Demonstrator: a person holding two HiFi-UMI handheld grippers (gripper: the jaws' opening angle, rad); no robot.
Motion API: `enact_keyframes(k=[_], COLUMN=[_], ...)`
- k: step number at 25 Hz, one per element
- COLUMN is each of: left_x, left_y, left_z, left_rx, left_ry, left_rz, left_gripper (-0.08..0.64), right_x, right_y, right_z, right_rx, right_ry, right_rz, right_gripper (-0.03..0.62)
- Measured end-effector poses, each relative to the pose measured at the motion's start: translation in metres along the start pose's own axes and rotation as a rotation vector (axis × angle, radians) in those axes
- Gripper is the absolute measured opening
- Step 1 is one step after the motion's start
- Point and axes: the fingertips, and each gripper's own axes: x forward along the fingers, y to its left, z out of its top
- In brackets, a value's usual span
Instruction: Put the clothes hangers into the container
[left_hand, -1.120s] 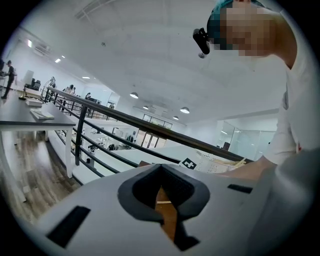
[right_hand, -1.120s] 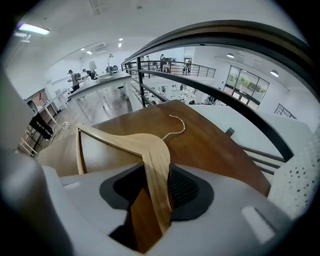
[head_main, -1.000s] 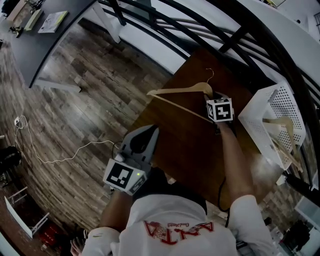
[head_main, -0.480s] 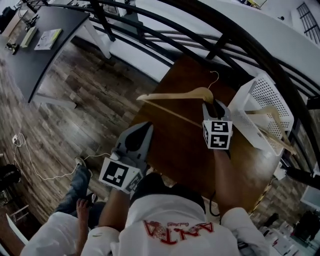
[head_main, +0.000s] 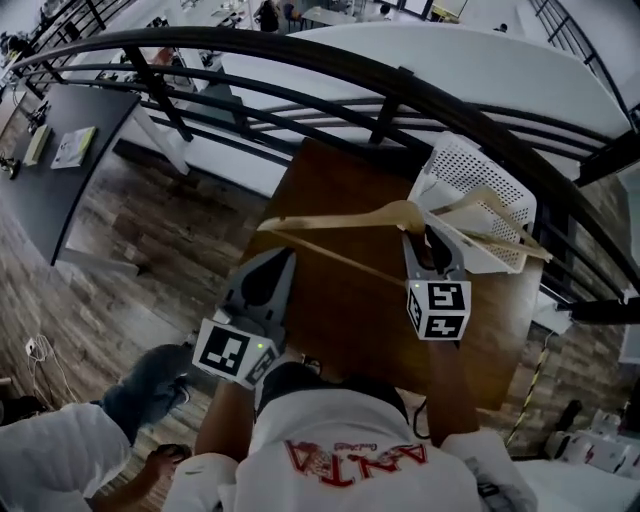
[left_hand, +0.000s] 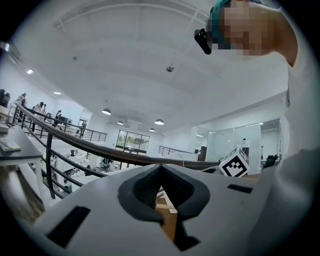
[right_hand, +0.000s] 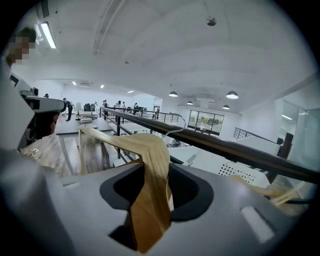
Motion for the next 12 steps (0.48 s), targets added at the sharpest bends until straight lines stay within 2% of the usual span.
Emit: enact_keyframes(k=[6, 12], left_x=[0.028, 0.060], left_y=[-0.059, -0.110], left_z=[0.019, 0.021], left_rx=[0.036, 0.054], left_ry=[-0.025, -0.025], left_rz=[-0.119, -0.223], left_gripper=[0.009, 0.008], right_x=[-0.072, -0.116], right_y=[-0.065, -0.113], right_z=[-0.009, -0.027], right_rx=[0.043, 0.078], right_ry=[-0.031, -0.038], right_rz=[-0.122, -0.211], right_gripper=[0.150, 0.150])
